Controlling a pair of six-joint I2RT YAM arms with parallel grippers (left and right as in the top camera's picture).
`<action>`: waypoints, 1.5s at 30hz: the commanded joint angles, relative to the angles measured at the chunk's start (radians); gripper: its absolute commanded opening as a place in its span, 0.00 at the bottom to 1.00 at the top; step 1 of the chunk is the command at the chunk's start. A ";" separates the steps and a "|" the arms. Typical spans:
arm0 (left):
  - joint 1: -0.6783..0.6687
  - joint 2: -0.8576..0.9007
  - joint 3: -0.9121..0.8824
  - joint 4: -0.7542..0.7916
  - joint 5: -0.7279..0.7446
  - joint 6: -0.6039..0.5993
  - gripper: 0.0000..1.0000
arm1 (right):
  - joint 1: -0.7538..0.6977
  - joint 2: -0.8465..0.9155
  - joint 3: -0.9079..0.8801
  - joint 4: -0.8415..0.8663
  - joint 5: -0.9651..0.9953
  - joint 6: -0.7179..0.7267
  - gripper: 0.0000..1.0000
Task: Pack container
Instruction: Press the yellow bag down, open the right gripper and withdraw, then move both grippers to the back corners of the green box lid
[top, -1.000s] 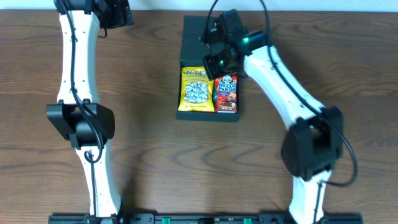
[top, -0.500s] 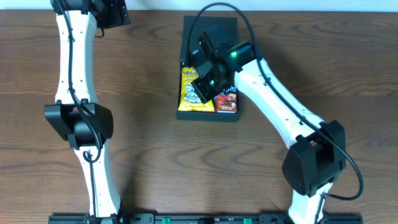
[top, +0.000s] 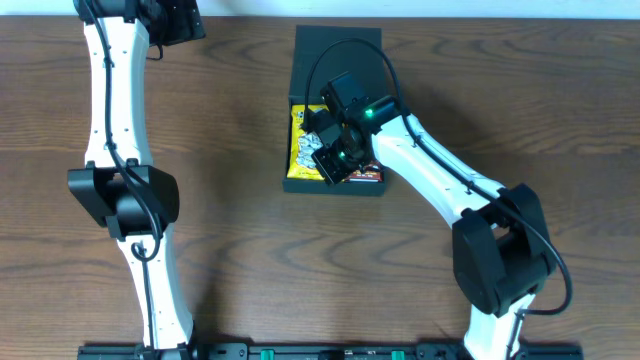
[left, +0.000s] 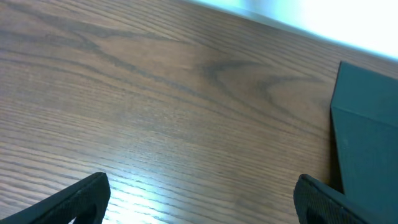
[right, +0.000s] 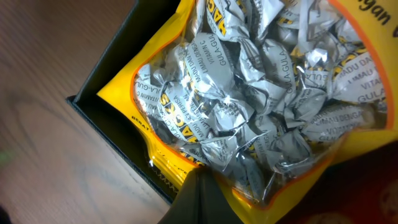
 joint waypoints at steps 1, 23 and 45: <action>0.003 -0.003 0.015 -0.003 0.005 0.014 0.95 | 0.003 0.006 0.023 0.000 -0.006 0.032 0.01; -0.037 0.017 0.013 0.311 0.416 -0.013 0.06 | -0.550 -0.034 0.269 0.097 -0.081 0.333 0.01; -0.161 0.331 0.013 0.357 0.446 -0.492 0.06 | -0.662 0.336 0.269 0.417 -0.515 0.316 0.02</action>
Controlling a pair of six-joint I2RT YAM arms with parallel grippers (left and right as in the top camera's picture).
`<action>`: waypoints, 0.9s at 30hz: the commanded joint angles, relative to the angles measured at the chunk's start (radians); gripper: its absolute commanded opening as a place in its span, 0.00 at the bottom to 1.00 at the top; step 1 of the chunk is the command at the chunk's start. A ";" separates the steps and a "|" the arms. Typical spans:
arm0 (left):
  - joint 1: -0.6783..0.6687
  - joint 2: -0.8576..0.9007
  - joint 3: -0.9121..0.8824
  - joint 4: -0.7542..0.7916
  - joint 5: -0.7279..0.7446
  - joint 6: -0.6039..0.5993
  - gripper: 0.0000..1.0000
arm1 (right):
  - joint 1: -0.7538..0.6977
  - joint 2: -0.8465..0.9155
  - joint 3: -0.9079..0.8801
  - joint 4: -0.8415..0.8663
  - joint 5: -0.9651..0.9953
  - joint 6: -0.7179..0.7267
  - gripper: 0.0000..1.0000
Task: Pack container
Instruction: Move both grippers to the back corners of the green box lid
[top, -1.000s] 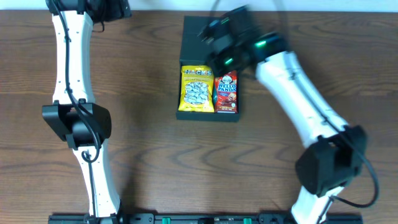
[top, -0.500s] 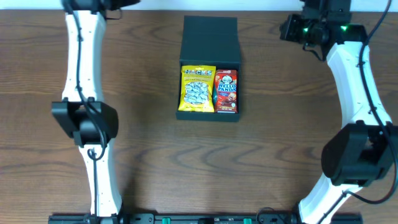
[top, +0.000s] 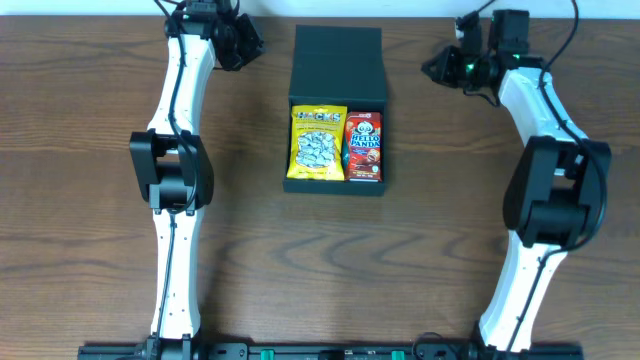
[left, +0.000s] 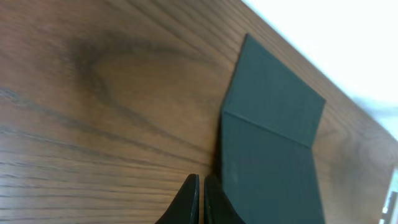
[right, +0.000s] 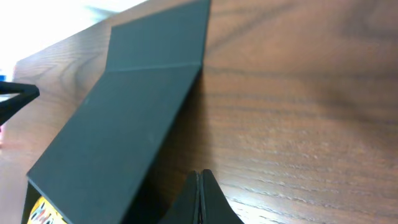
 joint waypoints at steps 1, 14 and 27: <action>-0.035 0.000 0.012 -0.006 0.008 -0.053 0.06 | -0.022 0.033 0.002 0.002 -0.147 0.027 0.02; -0.039 0.003 -0.004 -0.115 -0.096 -0.067 0.06 | 0.023 0.087 0.002 0.000 -0.216 0.037 0.01; -0.025 0.003 -0.143 -0.005 0.031 -0.090 0.06 | 0.079 0.134 0.002 0.071 -0.216 0.166 0.02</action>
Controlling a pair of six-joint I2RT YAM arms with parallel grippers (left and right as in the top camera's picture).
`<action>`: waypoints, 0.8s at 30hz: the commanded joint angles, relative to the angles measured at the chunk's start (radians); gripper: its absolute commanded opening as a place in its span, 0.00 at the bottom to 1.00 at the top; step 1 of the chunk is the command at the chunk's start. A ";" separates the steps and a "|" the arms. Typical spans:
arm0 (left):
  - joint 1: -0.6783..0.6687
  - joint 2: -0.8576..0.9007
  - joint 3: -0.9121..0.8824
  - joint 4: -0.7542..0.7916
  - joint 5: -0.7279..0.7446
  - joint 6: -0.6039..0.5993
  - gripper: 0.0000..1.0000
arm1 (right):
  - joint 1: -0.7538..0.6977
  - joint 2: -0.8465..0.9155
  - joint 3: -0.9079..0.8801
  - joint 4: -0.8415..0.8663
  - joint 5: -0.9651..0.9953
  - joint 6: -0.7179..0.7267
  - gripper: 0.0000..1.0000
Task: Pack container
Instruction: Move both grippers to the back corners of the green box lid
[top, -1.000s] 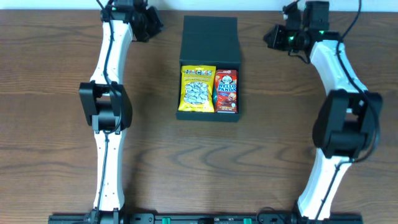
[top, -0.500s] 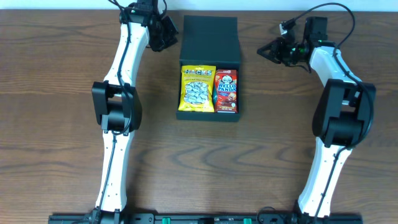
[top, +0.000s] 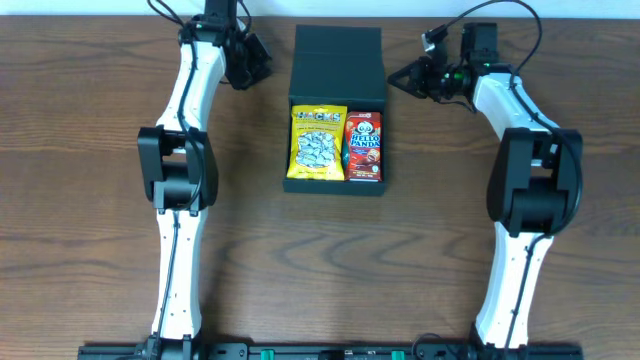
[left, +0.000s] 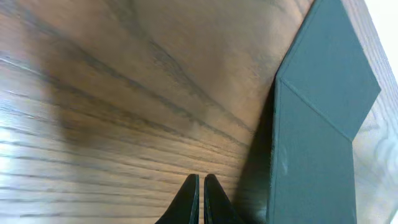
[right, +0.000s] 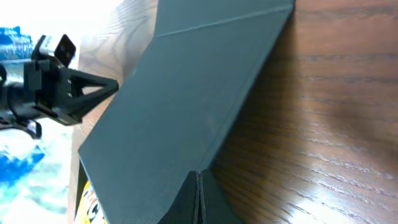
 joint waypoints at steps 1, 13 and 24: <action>-0.004 0.003 -0.032 0.020 0.058 -0.023 0.06 | 0.002 0.054 0.002 -0.001 -0.025 0.053 0.02; -0.026 0.003 -0.060 0.076 0.131 -0.026 0.06 | 0.021 0.066 0.002 0.011 -0.011 0.072 0.02; -0.041 0.003 -0.060 0.081 0.149 -0.026 0.06 | 0.045 0.076 0.002 0.041 -0.089 0.071 0.02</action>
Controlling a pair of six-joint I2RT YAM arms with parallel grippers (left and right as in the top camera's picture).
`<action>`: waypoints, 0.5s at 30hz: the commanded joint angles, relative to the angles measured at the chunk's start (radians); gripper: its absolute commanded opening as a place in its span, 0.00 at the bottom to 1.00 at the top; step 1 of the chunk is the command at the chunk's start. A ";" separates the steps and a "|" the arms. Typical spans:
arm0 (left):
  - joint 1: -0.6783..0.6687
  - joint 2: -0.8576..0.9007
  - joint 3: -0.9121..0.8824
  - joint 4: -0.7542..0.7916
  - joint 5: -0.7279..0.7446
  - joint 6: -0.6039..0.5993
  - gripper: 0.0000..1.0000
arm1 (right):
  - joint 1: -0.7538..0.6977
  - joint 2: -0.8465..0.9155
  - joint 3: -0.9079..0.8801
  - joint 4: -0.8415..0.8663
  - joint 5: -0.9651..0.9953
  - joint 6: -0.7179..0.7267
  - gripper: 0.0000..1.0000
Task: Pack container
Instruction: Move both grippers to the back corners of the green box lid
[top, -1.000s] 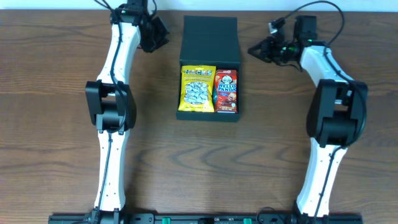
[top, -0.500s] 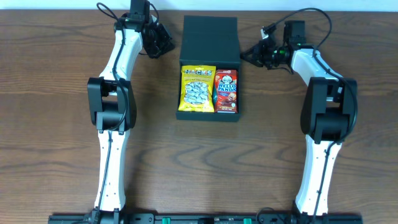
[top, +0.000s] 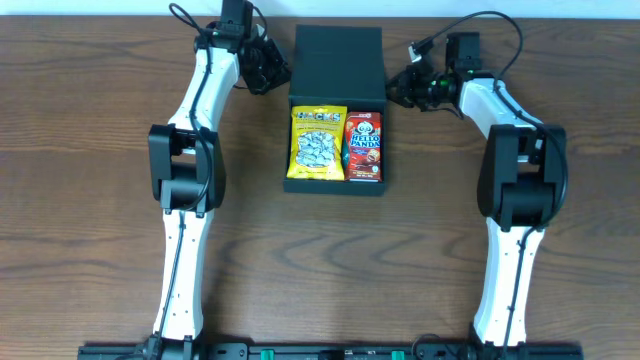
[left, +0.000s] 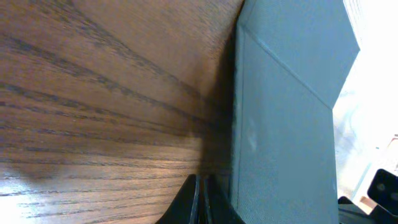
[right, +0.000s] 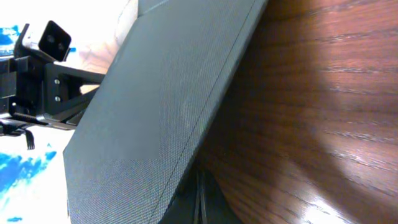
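Observation:
A black box (top: 335, 185) lies open at the table's middle back, its lid (top: 337, 65) folded out flat behind it. Inside sit a yellow candy bag (top: 316, 143) and a red Hello Panda pack (top: 364, 146), side by side. My left gripper (top: 284, 78) is shut and empty, its tips at the lid's left edge (left: 239, 124). On the other side my right gripper (top: 392, 90) is also shut and empty, with its tips low against the lid's right edge (right: 205, 118).
The wooden table (top: 100, 180) spreads out on both sides of the box. Its far edge runs just behind the lid. In the right wrist view the left arm's camera mount (right: 43, 68) shows beyond the lid.
Both shut grippers have closed in on the lid from either side. The left tips are now at its left edge, the right tips at its right edge. The box and snacks lie as before.
First my right gripper was down in the box over the yellow bag, the left one open off to the far left. Then both were shut near the back corners, clear of the box. They came nearer the lid, and now flank it closely.

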 joint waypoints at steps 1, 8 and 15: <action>0.000 0.003 -0.005 0.004 0.035 -0.007 0.06 | 0.008 0.019 0.002 0.018 -0.078 0.008 0.02; 0.009 0.003 -0.005 0.013 0.041 -0.007 0.06 | -0.018 0.019 0.002 0.072 -0.167 0.008 0.01; 0.038 0.003 -0.005 0.092 0.134 0.005 0.06 | -0.056 0.019 0.002 0.087 -0.259 -0.018 0.02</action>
